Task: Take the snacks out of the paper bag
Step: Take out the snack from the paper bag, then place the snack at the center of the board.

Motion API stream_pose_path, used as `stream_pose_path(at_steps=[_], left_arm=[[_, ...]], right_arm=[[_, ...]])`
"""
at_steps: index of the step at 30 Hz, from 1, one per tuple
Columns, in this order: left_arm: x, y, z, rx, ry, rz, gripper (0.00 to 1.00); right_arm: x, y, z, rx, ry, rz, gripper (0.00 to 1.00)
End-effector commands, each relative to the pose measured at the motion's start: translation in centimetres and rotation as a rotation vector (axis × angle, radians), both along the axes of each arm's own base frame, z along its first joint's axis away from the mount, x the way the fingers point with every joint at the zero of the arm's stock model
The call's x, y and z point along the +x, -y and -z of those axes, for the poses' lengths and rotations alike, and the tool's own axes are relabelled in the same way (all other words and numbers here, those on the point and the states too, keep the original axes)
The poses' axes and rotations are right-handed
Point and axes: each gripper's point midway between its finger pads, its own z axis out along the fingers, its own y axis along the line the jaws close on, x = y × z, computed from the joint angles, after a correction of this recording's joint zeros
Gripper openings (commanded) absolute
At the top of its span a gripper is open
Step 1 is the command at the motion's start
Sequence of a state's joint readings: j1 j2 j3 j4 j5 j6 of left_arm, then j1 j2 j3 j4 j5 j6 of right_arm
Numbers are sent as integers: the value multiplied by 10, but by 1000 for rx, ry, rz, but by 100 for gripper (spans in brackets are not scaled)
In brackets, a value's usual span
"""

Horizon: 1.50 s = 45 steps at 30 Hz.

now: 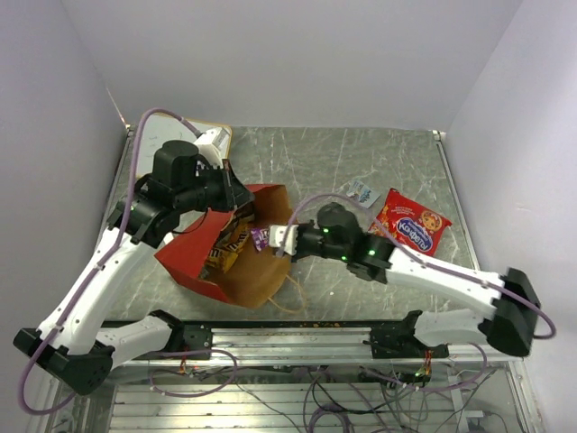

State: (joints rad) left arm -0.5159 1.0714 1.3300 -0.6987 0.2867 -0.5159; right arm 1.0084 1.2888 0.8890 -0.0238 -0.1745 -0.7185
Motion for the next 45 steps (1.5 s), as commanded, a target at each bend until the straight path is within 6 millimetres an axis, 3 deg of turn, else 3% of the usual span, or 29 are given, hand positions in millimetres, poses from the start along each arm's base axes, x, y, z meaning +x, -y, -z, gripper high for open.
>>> stream_pose_path(at_steps=[1,4,7,11,13,19,25,33,45], left_arm=[[19,-10,7,60,33,-74,7],[22,-8,6,68,34,-64,7],[21,-2,8,67,21,-33,7],[20,-5,11,71,8,-44,7],[19,-6,12,63,4,-59,7],[13,-9,11,30,-19,-86,7],[8,-14,8,10,-25,-113,7],[3,-13,7,-8,-41,-113,7],[0,-8,8,-30,-65,-88,7]], right_arm=[[-12,17,-48,138,-9,48,0],[-9,34,-62,154,5,119,0],[9,58,-81,211,49,279,0],[51,100,-96,342,97,574,0],[72,120,-91,371,68,685,0],[122,154,-48,388,-93,862,0],[151,182,32,214,-275,918,0],[166,197,91,42,-372,942,0],[171,228,146,-95,-413,987,0]])
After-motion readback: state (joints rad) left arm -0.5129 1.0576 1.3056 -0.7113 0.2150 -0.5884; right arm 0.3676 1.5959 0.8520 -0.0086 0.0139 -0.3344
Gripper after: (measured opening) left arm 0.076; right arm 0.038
